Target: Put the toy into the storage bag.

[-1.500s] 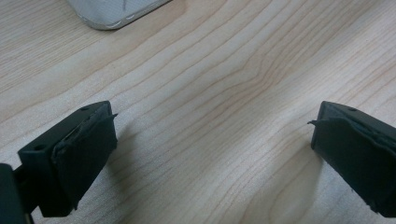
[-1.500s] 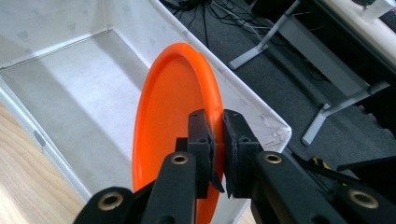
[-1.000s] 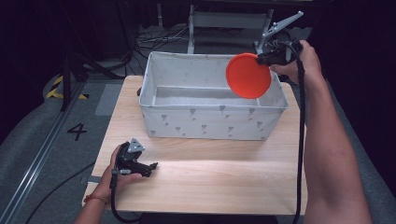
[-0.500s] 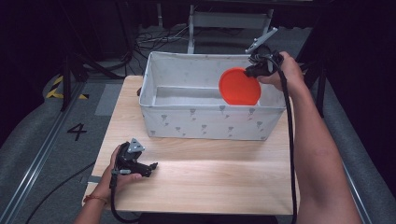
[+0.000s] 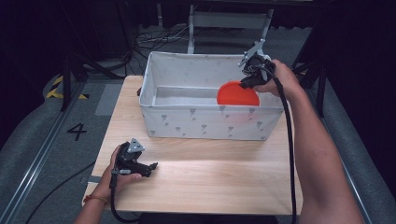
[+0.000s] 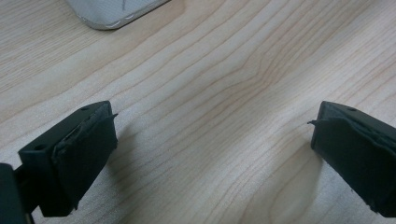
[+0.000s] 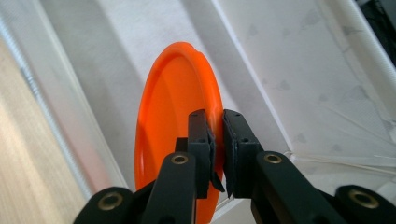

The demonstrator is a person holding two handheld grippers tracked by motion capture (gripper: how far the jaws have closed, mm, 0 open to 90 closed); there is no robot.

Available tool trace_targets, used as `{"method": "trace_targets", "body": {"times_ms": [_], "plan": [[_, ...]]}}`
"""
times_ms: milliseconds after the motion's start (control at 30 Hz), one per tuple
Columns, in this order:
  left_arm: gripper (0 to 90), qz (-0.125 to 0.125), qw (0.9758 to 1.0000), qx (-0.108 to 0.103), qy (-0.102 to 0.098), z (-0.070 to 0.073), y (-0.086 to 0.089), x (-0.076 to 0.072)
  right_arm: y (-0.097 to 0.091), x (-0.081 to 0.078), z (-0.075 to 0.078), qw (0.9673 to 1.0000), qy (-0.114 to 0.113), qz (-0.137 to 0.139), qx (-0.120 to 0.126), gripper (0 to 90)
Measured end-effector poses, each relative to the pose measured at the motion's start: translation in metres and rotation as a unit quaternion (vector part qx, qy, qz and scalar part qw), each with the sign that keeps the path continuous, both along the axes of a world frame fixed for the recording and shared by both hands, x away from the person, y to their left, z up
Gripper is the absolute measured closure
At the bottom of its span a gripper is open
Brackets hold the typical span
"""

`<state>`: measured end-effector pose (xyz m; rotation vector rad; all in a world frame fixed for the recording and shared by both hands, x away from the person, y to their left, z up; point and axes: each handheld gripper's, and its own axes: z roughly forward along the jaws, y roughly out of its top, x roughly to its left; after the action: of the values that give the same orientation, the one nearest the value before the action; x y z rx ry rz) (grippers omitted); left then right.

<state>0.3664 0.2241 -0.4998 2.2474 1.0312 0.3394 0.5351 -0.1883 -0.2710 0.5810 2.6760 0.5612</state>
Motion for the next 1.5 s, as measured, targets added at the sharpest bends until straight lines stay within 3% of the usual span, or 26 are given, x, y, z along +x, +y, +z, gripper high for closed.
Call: {"method": "trace_targets", "body": {"times_ms": [267, 467, 733, 933, 1033, 1500], "plan": [[0.7, 0.000, 1.0000, -0.001, 0.001, 0.000, 0.000, 0.000, -0.001, -0.008, -0.006, 0.9973, 0.028, 0.055, -0.041, 82.4], [0.6, 0.000, 1.0000, 0.000, 0.000, 0.000, 0.000, 0.000, -0.012, -0.012, -0.004, 0.9955, 0.039, 0.065, -0.057, 82.3], [0.6, 0.001, 1.0000, -0.001, 0.001, 0.000, 0.000, 0.000, -0.030, -0.016, -0.005, 0.9929, 0.055, 0.064, -0.084, 82.0], [0.6, 0.001, 1.0000, -0.002, 0.001, 0.000, 0.000, 0.000, -0.034, -0.015, -0.007, 0.9902, 0.061, 0.062, -0.109, 81.9], [0.7, 0.001, 1.0000, -0.001, 0.000, 0.000, 0.000, 0.000, -0.035, -0.012, -0.013, 0.9870, 0.073, 0.056, -0.132, 81.8], [0.7, 0.000, 1.0000, -0.001, 0.001, 0.000, 0.000, 0.000, -0.039, -0.006, -0.022, 0.9852, 0.091, 0.042, -0.140, 80.8]]}}
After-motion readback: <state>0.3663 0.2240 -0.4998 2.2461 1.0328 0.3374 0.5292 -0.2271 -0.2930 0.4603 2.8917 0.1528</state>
